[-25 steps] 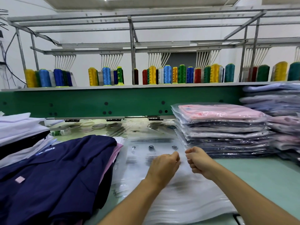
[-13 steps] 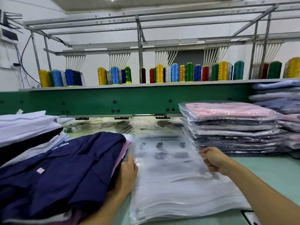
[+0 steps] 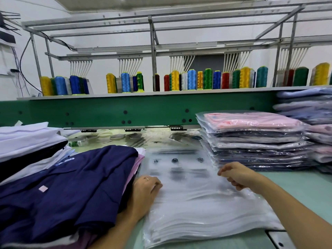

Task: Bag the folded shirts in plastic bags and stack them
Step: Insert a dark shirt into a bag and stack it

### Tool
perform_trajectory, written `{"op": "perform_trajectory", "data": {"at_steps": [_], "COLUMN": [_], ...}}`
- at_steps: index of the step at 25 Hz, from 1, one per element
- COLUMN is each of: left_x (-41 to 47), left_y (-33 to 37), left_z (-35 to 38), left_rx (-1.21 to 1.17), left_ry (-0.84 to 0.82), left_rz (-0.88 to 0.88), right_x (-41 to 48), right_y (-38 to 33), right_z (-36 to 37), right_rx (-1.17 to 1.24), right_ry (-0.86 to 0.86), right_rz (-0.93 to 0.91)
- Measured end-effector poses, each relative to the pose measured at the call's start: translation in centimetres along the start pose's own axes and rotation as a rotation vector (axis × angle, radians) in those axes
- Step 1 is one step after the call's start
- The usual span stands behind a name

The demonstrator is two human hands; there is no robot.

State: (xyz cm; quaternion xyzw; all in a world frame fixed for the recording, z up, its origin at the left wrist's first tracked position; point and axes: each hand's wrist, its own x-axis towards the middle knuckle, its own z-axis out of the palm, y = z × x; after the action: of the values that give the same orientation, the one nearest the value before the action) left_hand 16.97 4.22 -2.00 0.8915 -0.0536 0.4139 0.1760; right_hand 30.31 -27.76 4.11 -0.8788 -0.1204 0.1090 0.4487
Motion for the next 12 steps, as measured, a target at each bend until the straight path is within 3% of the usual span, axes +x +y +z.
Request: {"op": "perform_trajectory", "data": {"at_steps": [4,9,12], "left_x": [-0.1,-0.1,0.0], "left_y": [1.1,2.4,2.5], "left_z": [-0.9,-1.3,-1.4], "left_rx": [-0.032,-0.081,-0.151], "left_ry": [0.01,0.059,0.087], "left_rz": [-0.082,-0.163,-0.264], "right_x": [-0.6,-2.1,-1.8], "right_y": [-1.1,-2.8,-3.0], "right_z": [1.1,4.6,5.6], "right_rx": [-0.374,-0.424,-0.452], "right_ry": [0.049,-0.108,-0.033], "right_rz": [-0.257,-0.421,-0.495]}}
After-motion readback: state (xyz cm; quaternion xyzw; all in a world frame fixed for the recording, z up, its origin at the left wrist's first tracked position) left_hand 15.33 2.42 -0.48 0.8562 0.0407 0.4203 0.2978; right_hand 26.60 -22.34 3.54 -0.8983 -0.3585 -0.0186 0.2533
